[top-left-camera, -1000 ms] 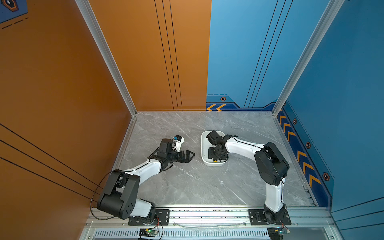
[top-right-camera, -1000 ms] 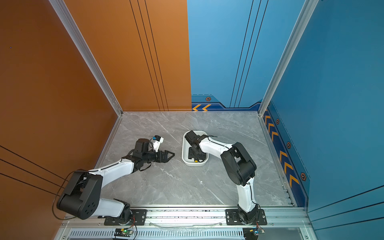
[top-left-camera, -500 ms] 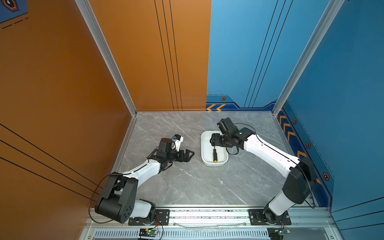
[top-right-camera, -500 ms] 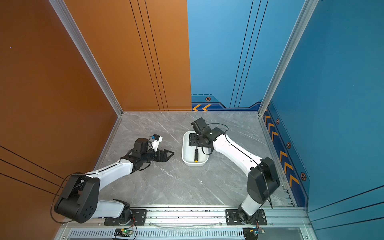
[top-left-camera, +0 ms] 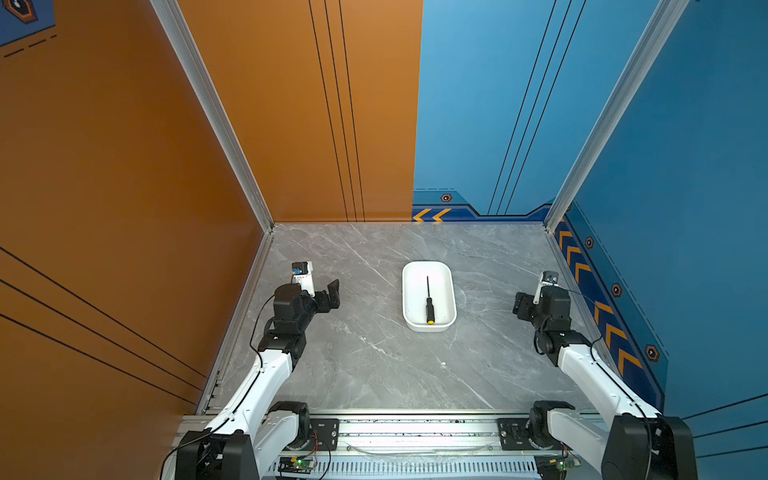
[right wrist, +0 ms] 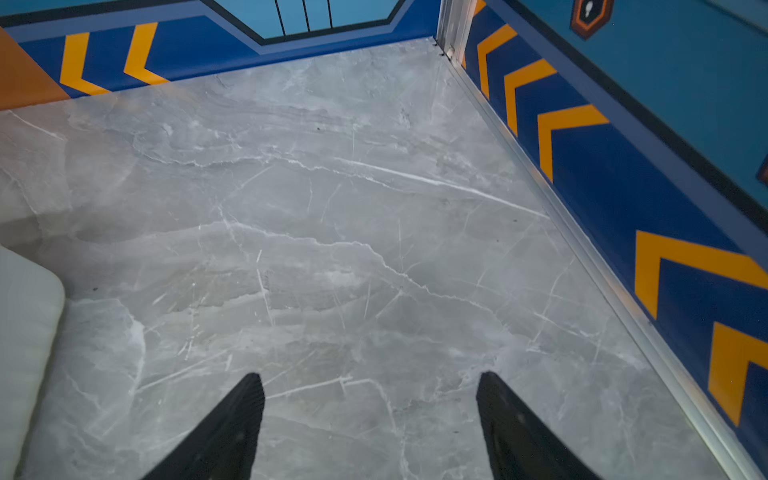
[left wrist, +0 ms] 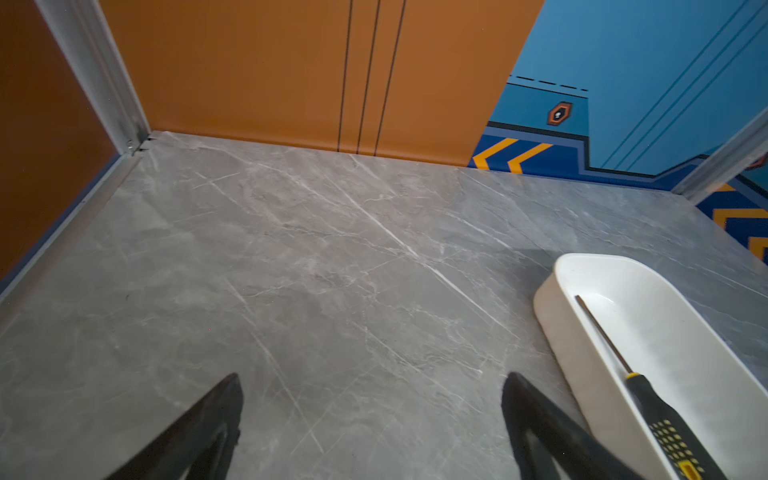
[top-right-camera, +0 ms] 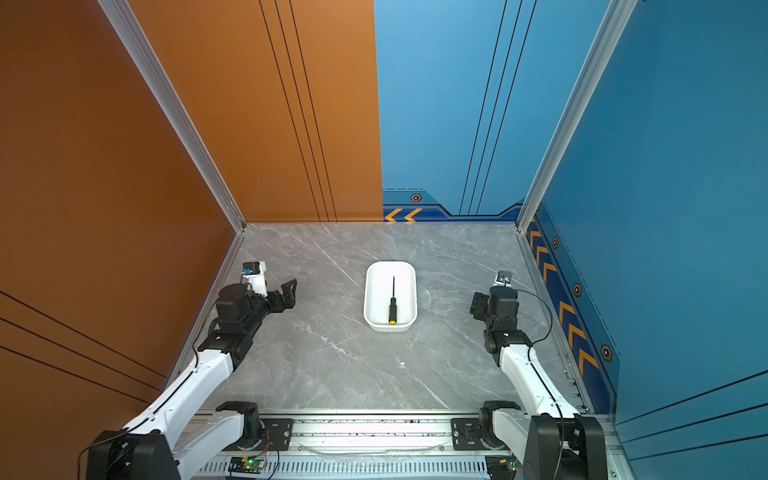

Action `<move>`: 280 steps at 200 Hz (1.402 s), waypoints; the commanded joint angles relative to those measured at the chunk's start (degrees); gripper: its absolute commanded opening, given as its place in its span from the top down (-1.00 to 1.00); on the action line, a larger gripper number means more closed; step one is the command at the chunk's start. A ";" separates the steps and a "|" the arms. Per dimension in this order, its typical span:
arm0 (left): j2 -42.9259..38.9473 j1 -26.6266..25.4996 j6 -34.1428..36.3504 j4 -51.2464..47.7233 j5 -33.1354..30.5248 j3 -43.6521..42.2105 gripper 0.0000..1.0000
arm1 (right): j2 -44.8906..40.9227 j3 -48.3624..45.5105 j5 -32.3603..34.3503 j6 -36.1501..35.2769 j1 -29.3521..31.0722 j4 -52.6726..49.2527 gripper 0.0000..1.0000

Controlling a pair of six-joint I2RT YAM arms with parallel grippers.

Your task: Put the screwdriver in the bin

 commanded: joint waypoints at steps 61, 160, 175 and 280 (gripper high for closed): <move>10.32 8.09 2.21 21.82 -5.31 -8.66 -0.96 | 20.42 -4.34 -5.20 -3.68 2.27 40.34 -0.62; 32.46 1.74 10.87 33.89 -4.17 -3.32 -0.96 | 28.27 -0.84 -4.94 -4.19 2.72 40.04 -0.80; 33.86 2.13 10.18 38.75 -4.71 -4.77 -0.96 | 28.56 -1.13 -4.69 -4.06 2.90 40.96 -1.00; 33.46 1.70 10.17 37.80 -5.96 -4.61 -0.96 | 28.61 -0.95 -4.56 -4.11 2.90 40.97 -1.00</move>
